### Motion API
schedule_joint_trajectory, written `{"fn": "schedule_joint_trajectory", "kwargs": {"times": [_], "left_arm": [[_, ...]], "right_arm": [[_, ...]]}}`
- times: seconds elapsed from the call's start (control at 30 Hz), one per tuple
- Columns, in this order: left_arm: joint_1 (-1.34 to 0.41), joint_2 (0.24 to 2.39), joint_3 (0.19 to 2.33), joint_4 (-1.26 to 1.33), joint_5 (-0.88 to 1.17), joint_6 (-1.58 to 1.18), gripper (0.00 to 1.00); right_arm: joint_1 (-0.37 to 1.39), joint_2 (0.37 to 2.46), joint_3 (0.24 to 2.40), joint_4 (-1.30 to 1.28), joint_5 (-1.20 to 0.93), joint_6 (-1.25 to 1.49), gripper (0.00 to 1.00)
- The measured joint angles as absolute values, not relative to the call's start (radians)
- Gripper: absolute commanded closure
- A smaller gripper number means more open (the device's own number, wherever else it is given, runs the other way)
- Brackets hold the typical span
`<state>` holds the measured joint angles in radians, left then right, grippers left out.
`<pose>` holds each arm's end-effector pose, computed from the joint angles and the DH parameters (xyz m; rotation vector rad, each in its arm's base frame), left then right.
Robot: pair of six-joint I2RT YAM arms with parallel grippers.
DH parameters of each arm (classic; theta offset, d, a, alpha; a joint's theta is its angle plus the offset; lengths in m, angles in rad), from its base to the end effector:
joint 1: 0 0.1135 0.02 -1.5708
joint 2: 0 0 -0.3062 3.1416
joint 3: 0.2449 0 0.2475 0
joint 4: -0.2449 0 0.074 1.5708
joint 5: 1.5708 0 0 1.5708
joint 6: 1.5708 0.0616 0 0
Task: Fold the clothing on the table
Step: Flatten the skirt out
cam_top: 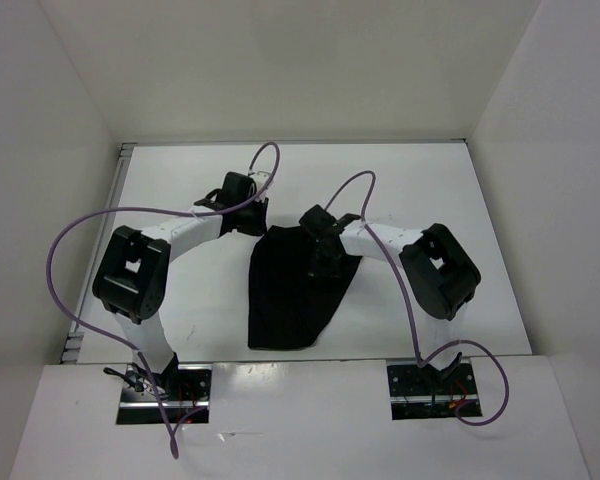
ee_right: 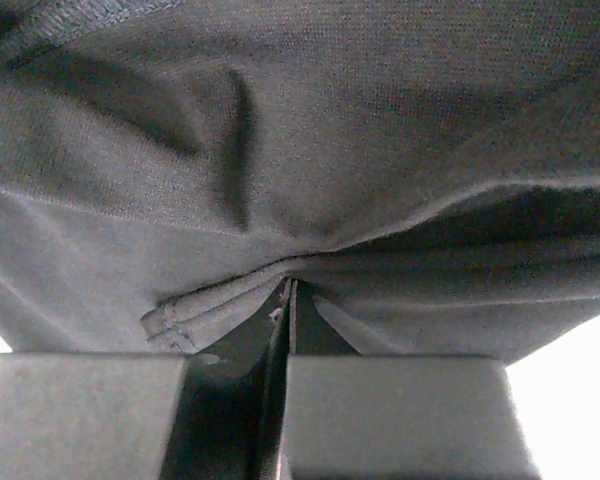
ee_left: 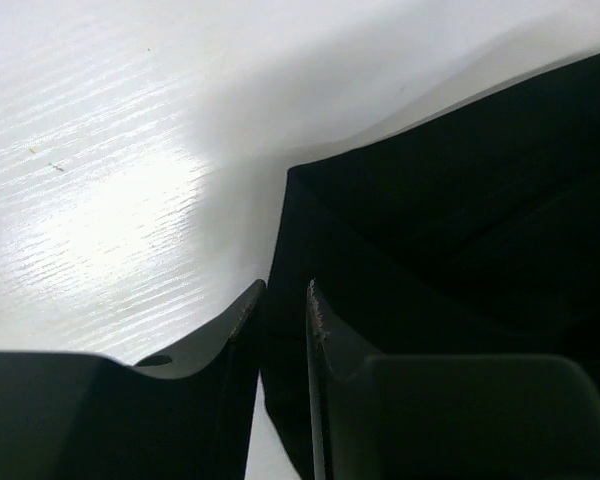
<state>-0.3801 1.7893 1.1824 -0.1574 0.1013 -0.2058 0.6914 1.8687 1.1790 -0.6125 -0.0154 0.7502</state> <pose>0.3835 -0.1599 0.2311 0.2569 2.3527 -0.4064 0.2839 0.2362 0.1690 0.0833 2.9358 0.2789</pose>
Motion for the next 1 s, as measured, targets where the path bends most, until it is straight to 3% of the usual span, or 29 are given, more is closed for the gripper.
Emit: {"fn": "schedule_joint_trajectory", "kwargs": {"times": [0.47,1.0], "left_arm": [[-0.342,1.892,1.200,-0.154,0.240,-0.159,0.50],[-0.340,1.921,1.204,-0.126,0.413,-0.187,0.46]], "right_arm": [[0.652,1.876,1.199,-0.691,-0.018,0.734,1.00],[0.636,1.890,1.212,-0.718,-0.033,0.715,1.00]]}}
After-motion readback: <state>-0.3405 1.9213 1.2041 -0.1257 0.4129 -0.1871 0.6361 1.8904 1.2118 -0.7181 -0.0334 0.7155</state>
